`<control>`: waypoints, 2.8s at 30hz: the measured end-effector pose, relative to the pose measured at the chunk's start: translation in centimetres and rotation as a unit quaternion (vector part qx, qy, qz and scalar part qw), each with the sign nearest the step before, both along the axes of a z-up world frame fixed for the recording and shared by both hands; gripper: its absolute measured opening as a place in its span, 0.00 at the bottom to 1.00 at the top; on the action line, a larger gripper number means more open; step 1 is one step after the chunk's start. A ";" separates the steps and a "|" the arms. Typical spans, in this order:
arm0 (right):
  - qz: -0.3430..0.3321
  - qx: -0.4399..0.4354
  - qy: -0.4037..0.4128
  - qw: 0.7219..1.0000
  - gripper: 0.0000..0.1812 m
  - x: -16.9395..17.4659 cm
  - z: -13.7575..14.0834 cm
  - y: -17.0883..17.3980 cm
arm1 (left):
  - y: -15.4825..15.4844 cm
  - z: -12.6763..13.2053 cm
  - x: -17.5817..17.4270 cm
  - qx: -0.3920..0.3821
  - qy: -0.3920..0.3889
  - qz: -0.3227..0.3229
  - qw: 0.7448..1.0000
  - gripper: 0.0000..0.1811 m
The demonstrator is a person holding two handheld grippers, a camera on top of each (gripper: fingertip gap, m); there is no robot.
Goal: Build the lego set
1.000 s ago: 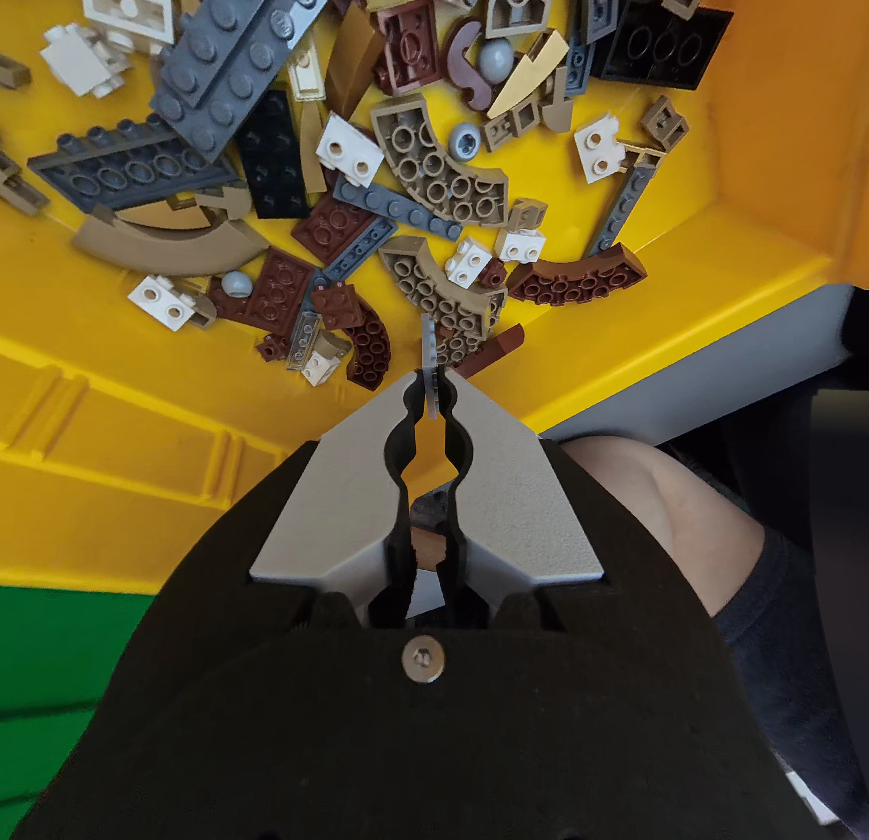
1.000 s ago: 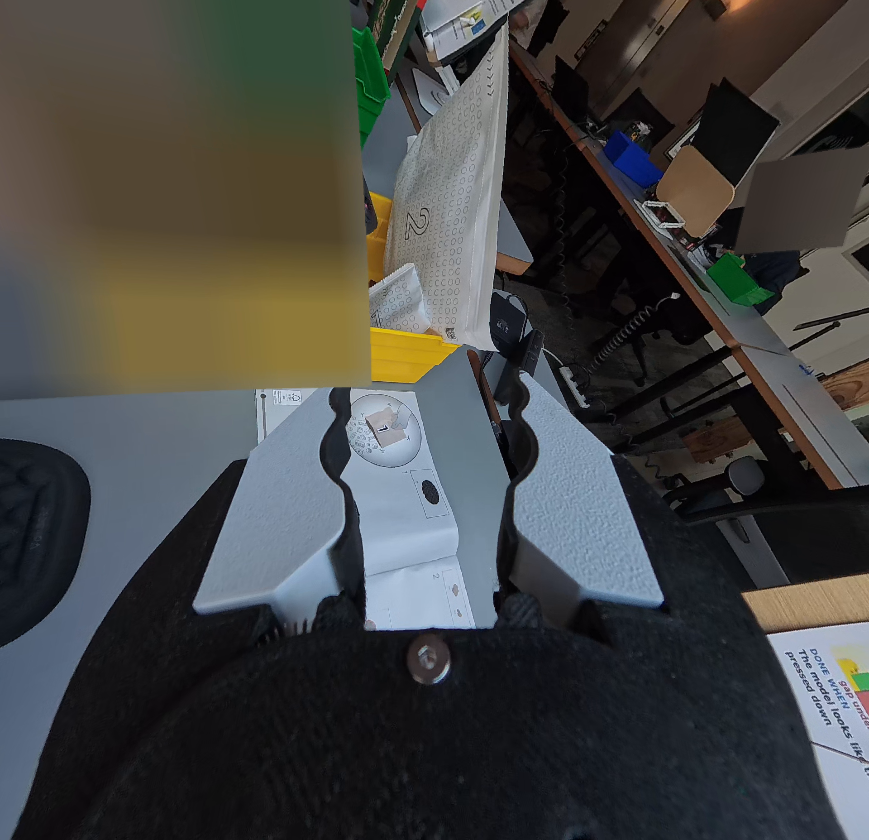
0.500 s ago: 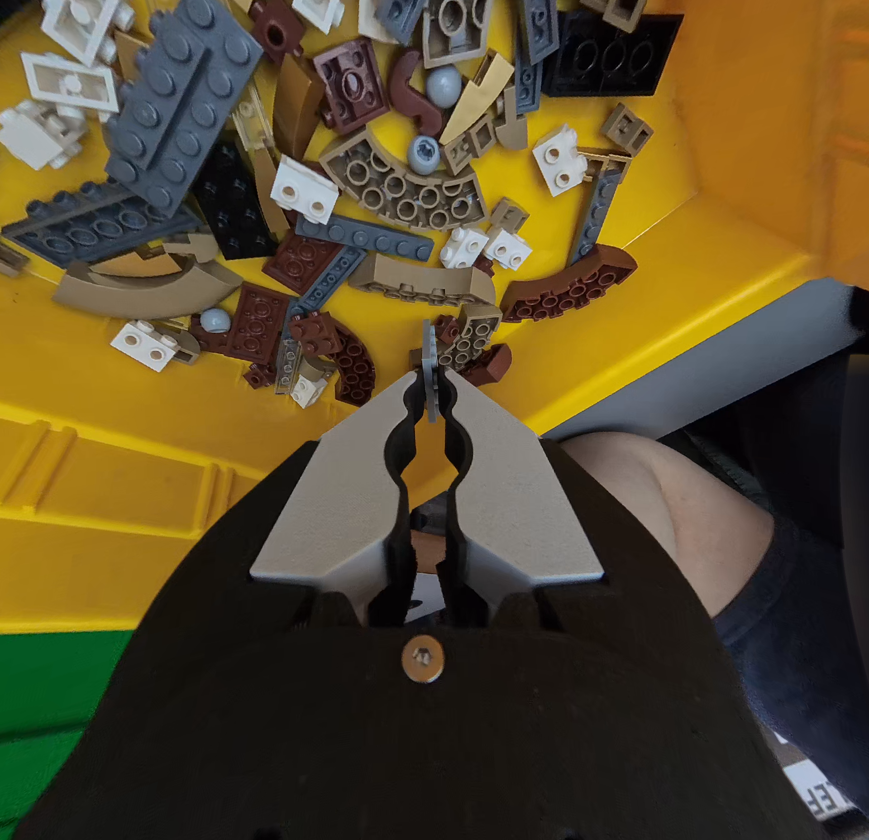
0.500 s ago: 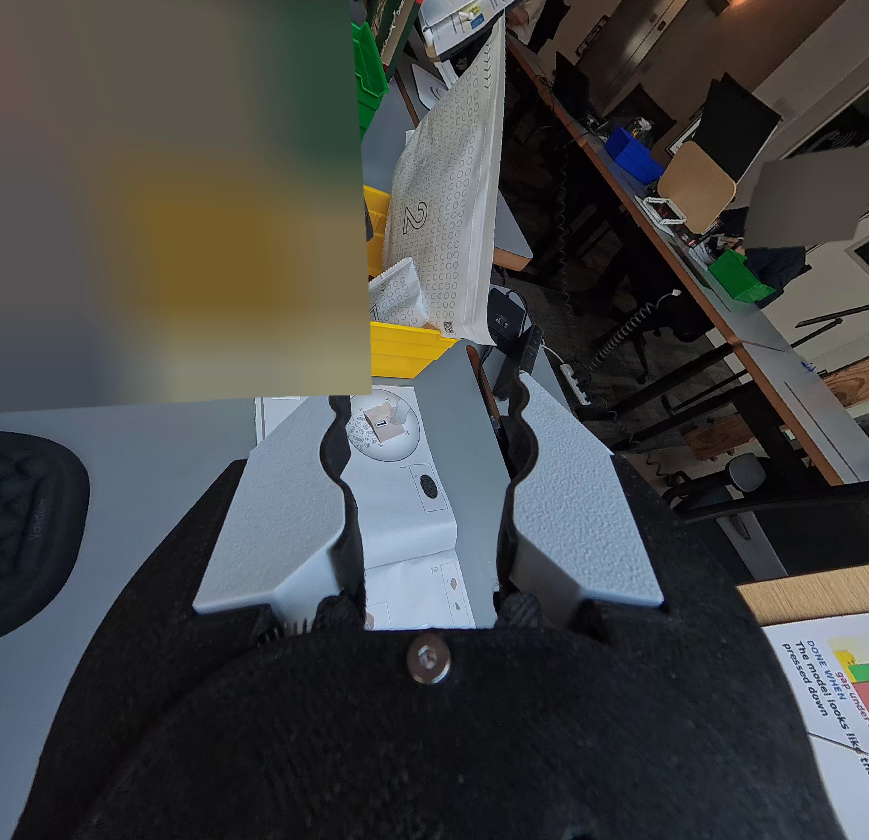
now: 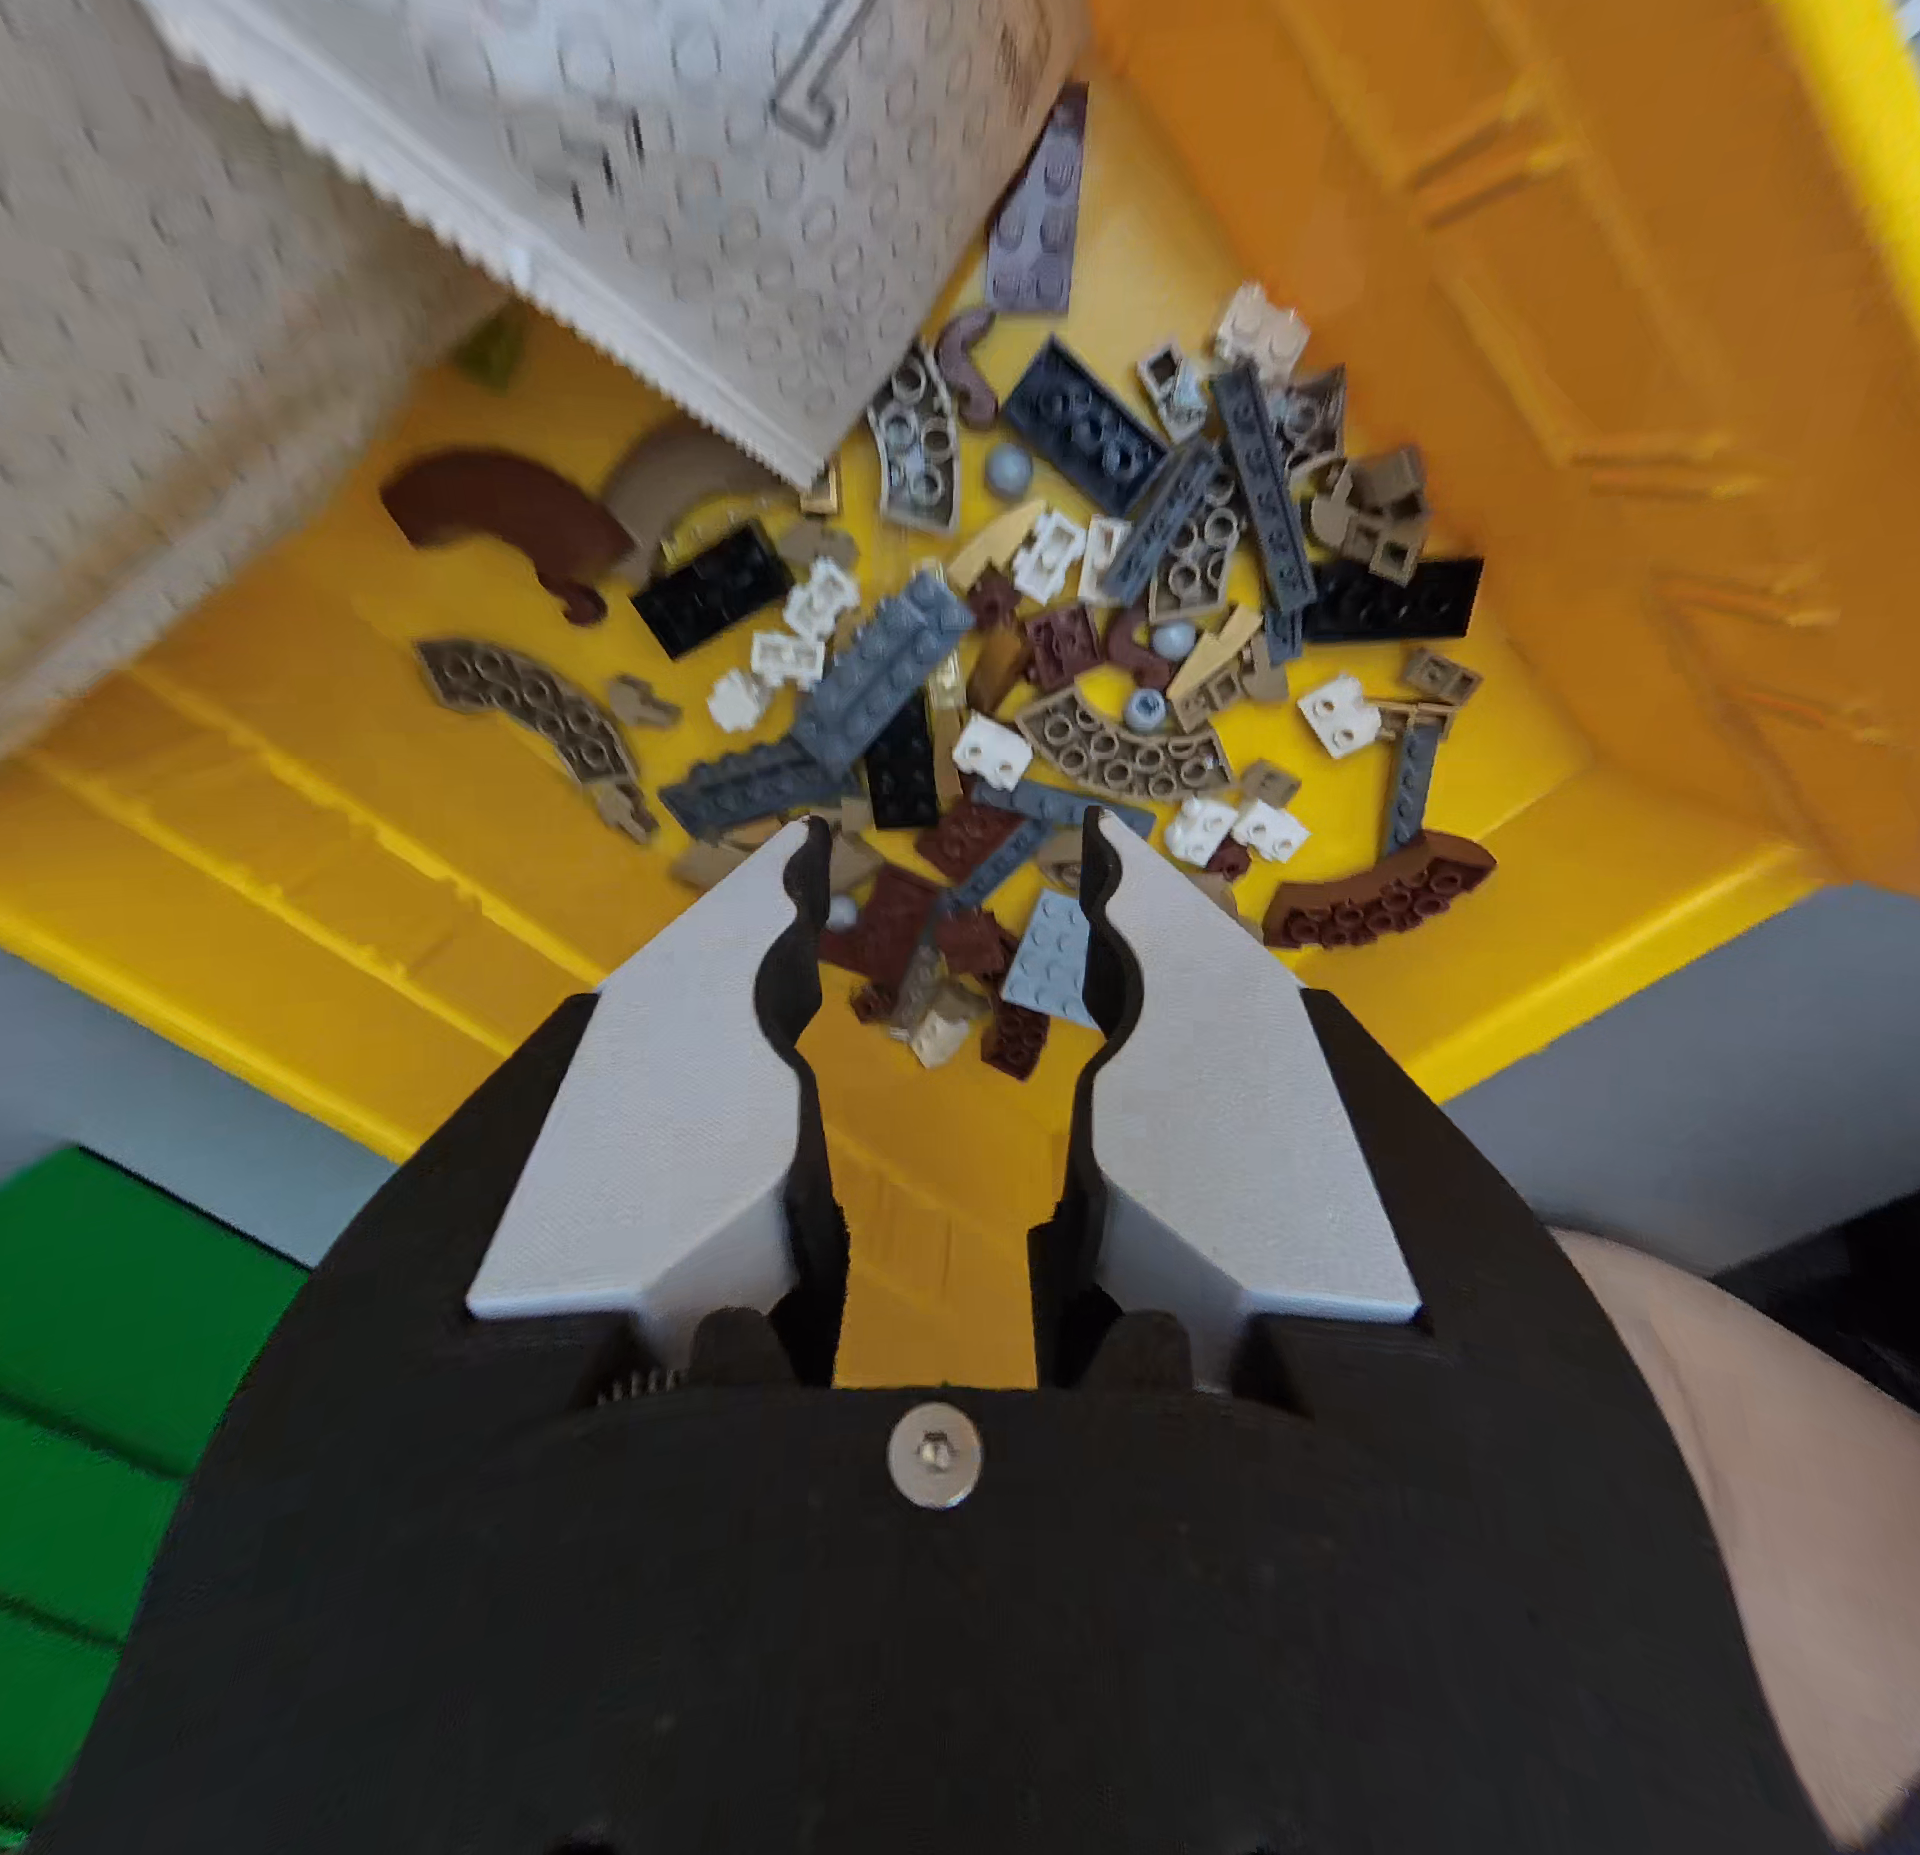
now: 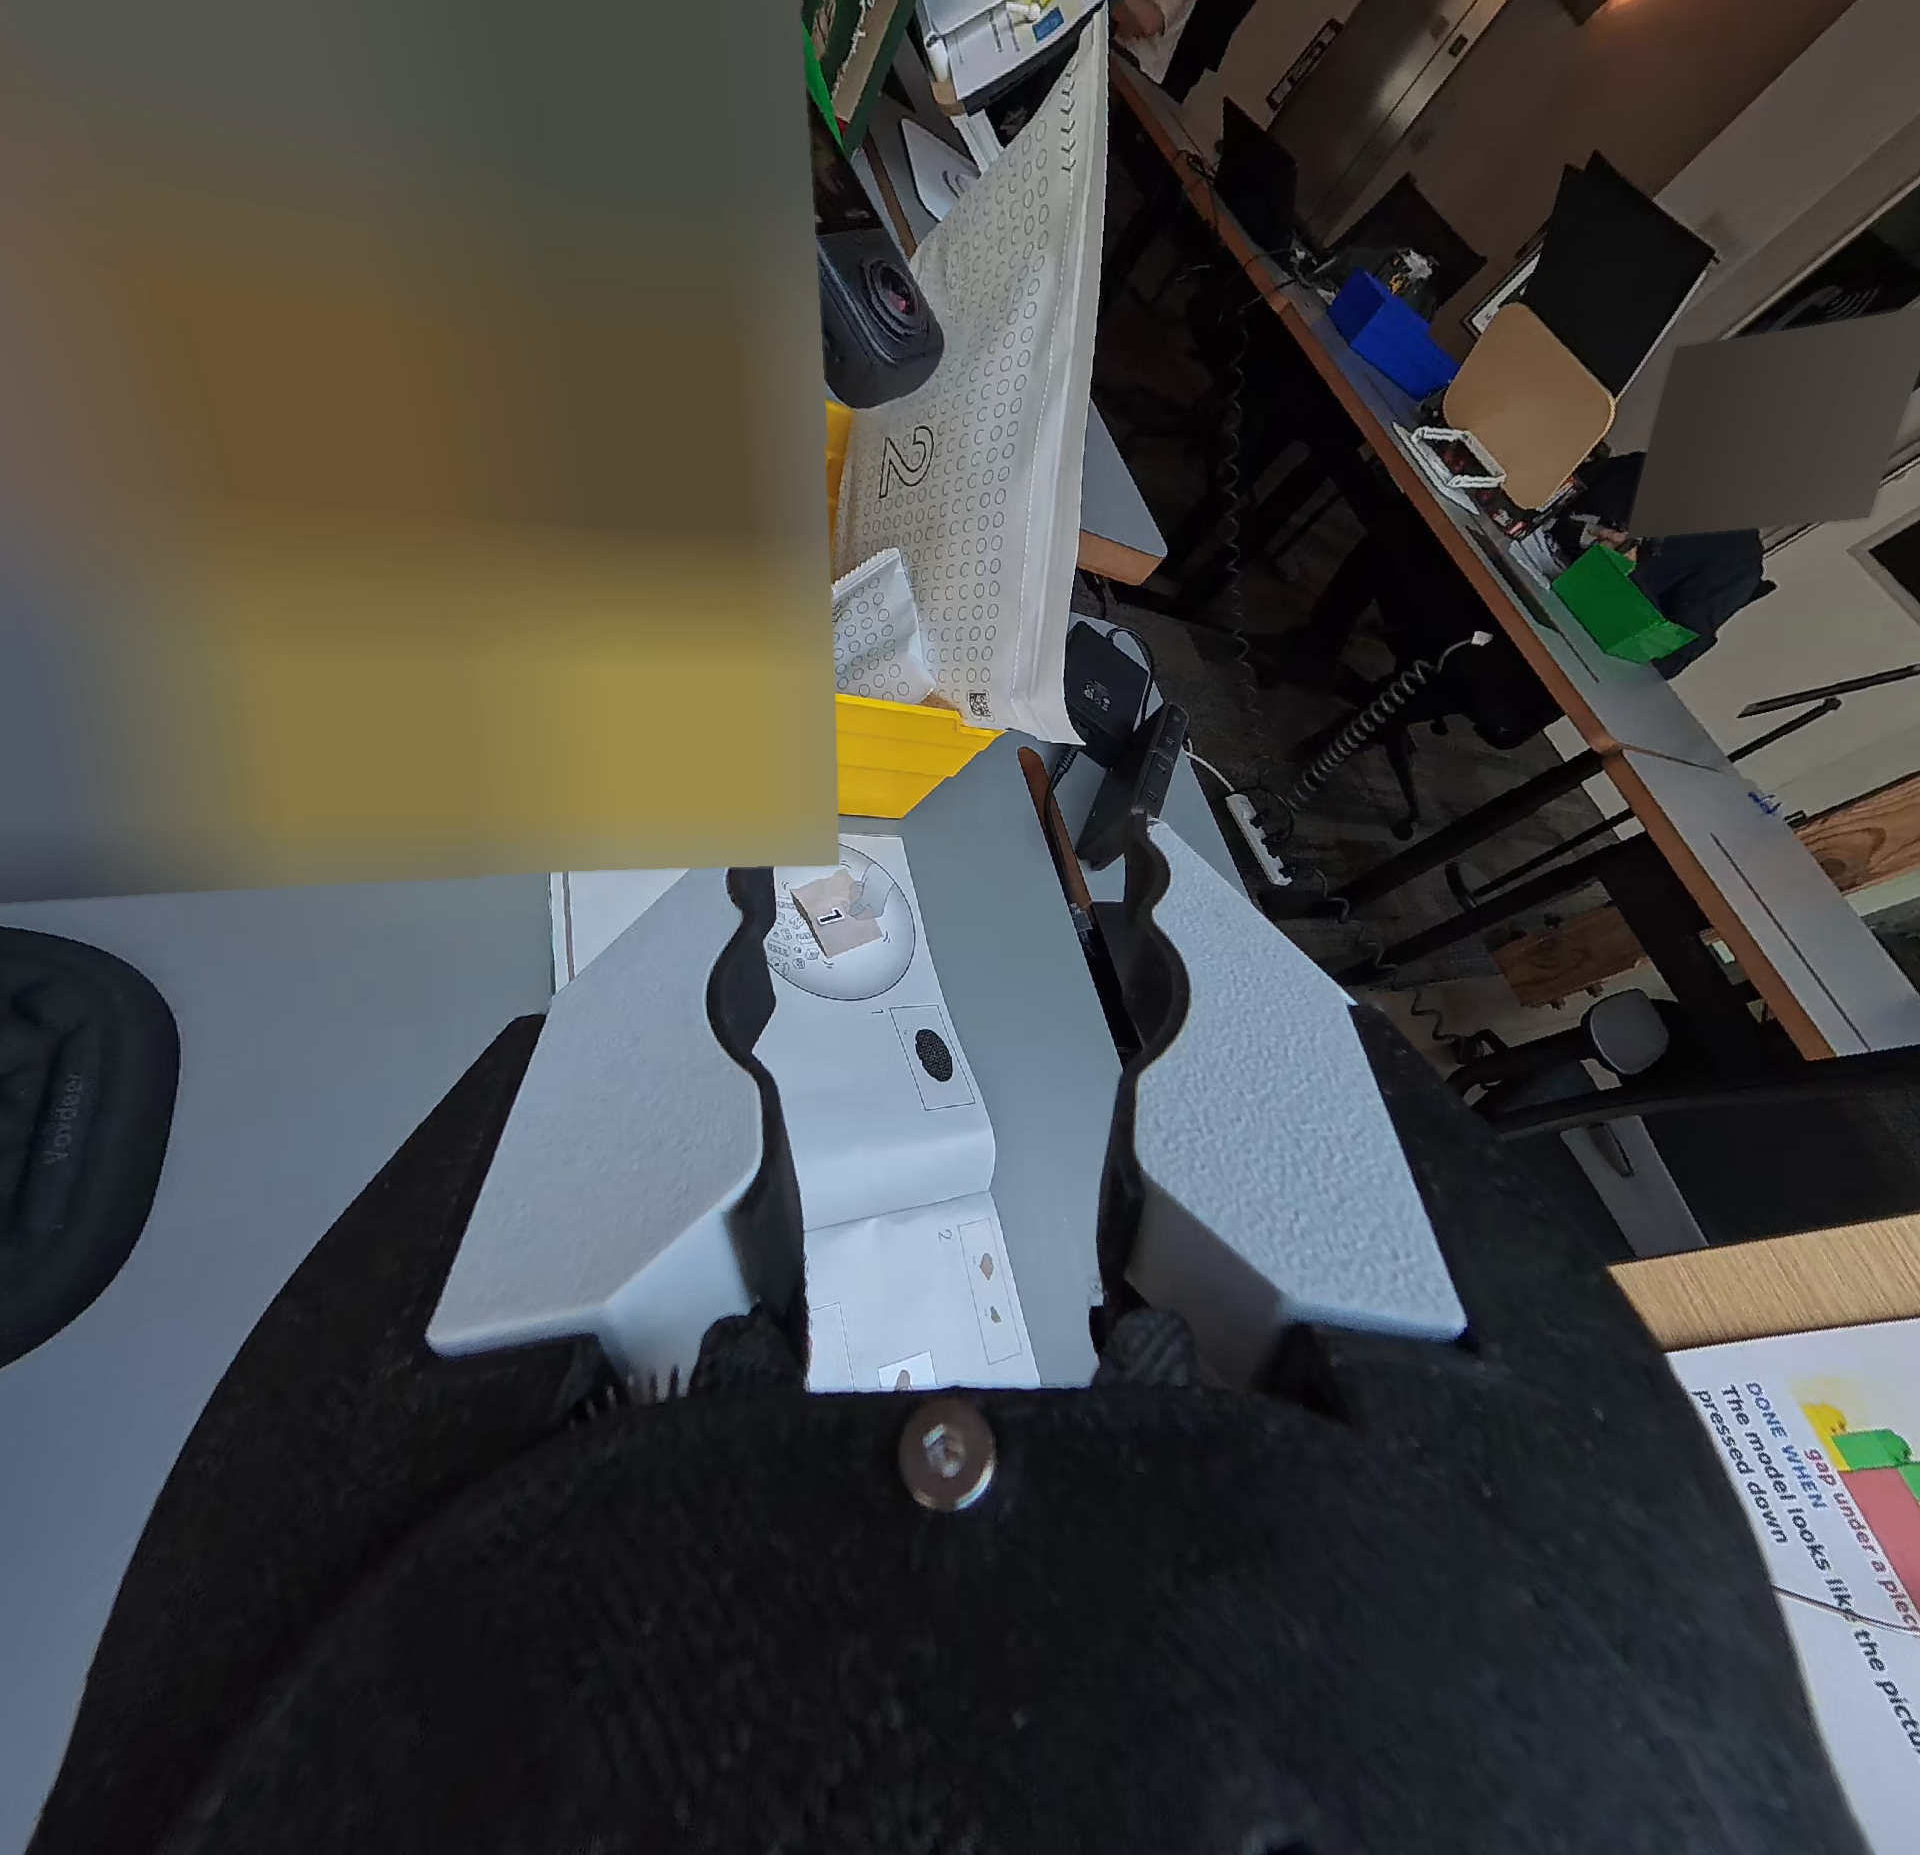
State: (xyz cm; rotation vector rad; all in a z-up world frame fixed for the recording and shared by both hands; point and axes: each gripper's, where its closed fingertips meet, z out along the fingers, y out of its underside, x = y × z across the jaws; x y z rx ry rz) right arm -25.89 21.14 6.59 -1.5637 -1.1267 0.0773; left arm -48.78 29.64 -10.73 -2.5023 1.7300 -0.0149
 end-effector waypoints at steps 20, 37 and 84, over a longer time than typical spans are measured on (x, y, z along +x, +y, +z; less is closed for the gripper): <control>-0.001 -0.002 -0.012 1.000 0.37 0.5 -0.3 0.0 | 0.0 -4.5 -0.7 -0.072 0.046 -0.031 0.996 0.11; -0.001 -0.004 -0.015 1.000 0.37 0.6 -0.5 0.0 | -1.0 -3.0 -6.4 -0.084 0.122 0.085 0.985 0.09; 0.012 0.042 -0.018 0.999 0.38 0.9 2.3 -2.2 | 6.4 -0.5 5.4 0.051 -0.170 0.004 0.984 0.24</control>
